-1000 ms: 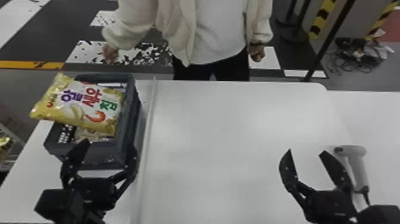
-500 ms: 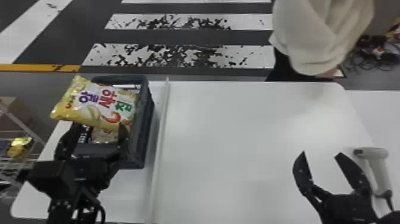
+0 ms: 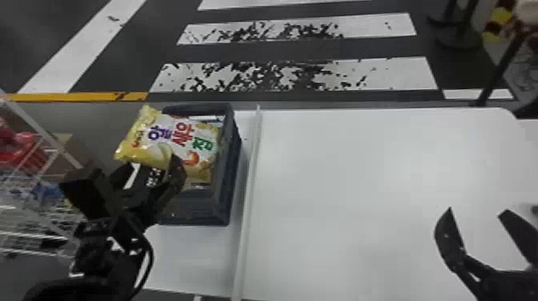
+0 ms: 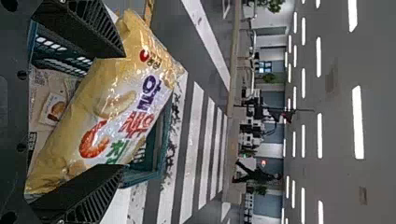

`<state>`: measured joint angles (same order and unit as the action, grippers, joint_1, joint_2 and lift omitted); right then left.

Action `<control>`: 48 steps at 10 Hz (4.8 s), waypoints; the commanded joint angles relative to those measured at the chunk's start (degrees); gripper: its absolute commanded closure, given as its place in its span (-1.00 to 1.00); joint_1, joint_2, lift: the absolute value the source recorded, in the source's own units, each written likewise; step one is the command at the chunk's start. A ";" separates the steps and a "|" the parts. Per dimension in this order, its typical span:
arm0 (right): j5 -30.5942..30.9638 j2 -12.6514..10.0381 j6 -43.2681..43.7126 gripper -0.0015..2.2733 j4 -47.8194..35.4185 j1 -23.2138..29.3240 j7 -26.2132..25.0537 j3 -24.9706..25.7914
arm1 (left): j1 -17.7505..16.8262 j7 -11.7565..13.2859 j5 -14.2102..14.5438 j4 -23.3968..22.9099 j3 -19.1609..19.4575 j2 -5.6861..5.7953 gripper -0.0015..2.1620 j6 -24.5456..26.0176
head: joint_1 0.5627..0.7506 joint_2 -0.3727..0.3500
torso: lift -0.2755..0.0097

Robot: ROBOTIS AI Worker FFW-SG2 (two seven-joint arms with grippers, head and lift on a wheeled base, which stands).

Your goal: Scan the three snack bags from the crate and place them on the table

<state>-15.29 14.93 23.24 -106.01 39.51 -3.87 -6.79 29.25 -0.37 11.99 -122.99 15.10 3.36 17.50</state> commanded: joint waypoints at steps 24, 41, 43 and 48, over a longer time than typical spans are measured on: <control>0.00 1.59 -4.22 -0.93 0.45 -2.77 0.00 -2.70 | -12.11 2.57 15.35 -8.50 11.71 -3.51 0.98 27.28 | 0.41 0.70 | 0.50; -0.44 2.12 -4.04 -0.93 0.37 -2.95 -0.44 -2.70 | -15.71 23.57 8.58 15.50 -24.68 -3.51 0.97 34.49 | 0.41 -0.78 | 0.50; -0.44 2.12 -4.04 -0.93 0.45 -2.95 -0.44 -2.70 | -17.30 20.85 4.62 18.75 -28.81 -3.51 -0.38 31.85 | 0.41 -0.88 | 0.50; -0.53 2.12 -4.04 -0.93 0.72 -3.12 -0.44 -2.70 | -14.92 11.53 -10.93 14.27 -32.50 -3.51 -0.97 26.05 | 0.41 -0.82 | 0.50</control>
<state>-15.74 17.05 19.16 -105.32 36.47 -4.31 -9.49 13.52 11.18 2.45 -107.43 -17.46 0.09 44.86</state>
